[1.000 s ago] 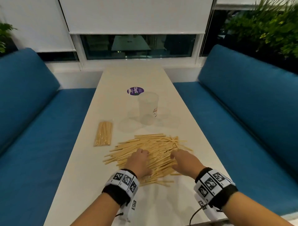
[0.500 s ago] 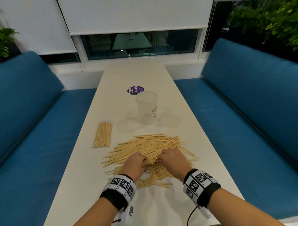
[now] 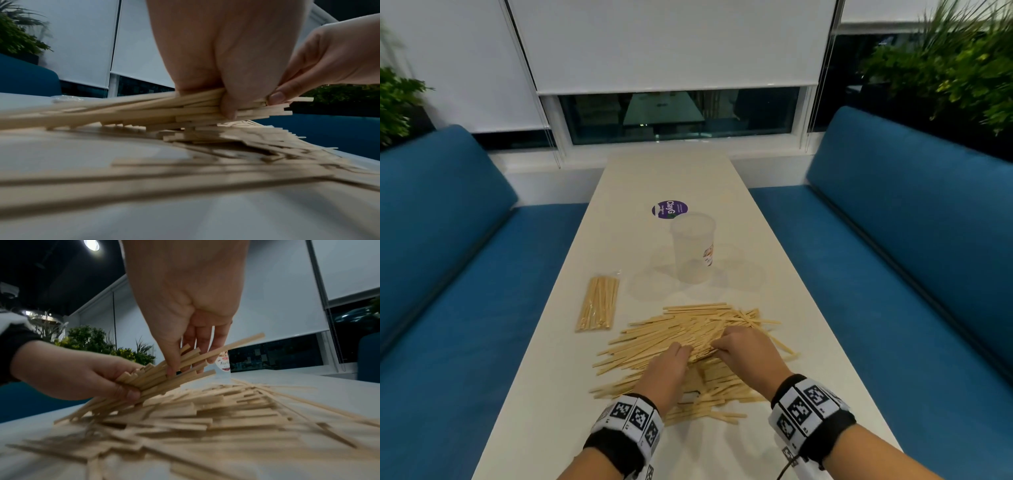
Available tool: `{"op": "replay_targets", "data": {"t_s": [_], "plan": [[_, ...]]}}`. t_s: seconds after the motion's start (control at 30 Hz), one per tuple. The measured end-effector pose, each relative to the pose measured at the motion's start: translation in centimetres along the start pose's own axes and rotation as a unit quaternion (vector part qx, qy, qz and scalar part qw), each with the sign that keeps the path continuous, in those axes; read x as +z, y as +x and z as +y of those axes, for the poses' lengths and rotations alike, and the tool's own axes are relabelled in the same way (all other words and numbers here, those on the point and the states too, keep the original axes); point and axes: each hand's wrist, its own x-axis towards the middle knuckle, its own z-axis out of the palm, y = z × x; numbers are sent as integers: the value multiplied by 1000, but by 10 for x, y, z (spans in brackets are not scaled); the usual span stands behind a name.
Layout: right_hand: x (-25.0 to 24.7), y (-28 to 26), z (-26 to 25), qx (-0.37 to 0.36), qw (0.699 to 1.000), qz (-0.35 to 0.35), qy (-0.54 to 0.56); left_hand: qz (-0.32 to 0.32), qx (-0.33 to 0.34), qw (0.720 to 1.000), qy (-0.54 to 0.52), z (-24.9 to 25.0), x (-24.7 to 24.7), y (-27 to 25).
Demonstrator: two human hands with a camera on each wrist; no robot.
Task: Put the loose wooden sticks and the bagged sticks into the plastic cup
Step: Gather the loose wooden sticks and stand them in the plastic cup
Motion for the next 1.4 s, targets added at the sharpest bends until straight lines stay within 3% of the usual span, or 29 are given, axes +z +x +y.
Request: {"op": "replay_targets", "data": {"t_s": [0.13,0.27,0.43,0.57,0.77,0.97,1.13,1.23,1.3,1.4], "plan": [[-10,1,5,17,997,64,37,-9,-15,999,-34,-4,-7,3],[-20,0,15,89,978,150,119,-39,-20,995,-93,-7,-28,2],[-35,13,16,128,952,133,245,-56,-5,991,-121,-2,-59,0],[-44,23,3,109,925,137,337,-74,16,985,-152,2,-69,7],[-38,34,-13,87,897,212,378,-30,65,976,-207,8,-69,15],[-42,37,-15,61,921,170,346,-22,74,970,-229,13,-72,24],[-49,41,-15,35,892,194,406,48,76,965,-248,15,-76,31],[-48,42,-21,48,827,233,509,113,74,944,-301,15,-80,34],[-44,43,-20,90,798,214,556,158,64,922,-348,14,-85,36],[-38,39,-18,130,807,15,576,186,48,843,-503,12,-96,40]]}}
